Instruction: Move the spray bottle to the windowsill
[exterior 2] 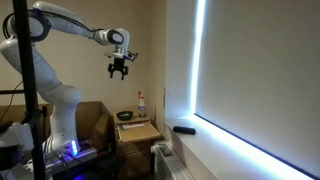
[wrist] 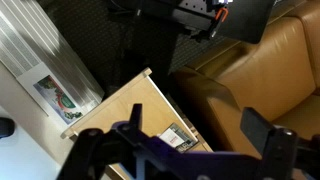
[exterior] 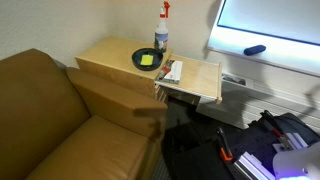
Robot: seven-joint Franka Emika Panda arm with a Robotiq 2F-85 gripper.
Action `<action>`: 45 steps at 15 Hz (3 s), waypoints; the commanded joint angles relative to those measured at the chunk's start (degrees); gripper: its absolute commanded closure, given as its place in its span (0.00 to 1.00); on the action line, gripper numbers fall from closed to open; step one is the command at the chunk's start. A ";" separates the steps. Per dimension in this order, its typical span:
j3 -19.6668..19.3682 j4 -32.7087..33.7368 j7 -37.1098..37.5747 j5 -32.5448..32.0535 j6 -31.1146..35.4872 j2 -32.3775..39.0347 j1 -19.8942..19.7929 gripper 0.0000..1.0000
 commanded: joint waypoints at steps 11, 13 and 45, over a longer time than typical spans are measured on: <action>4.28 24.25 -7.55 -0.46 7.90 33.25 2.27 0.00; 6.48 31.55 -7.40 2.21 6.80 40.05 1.71 0.00; 16.83 73.07 24.65 -0.84 24.89 77.99 8.69 0.00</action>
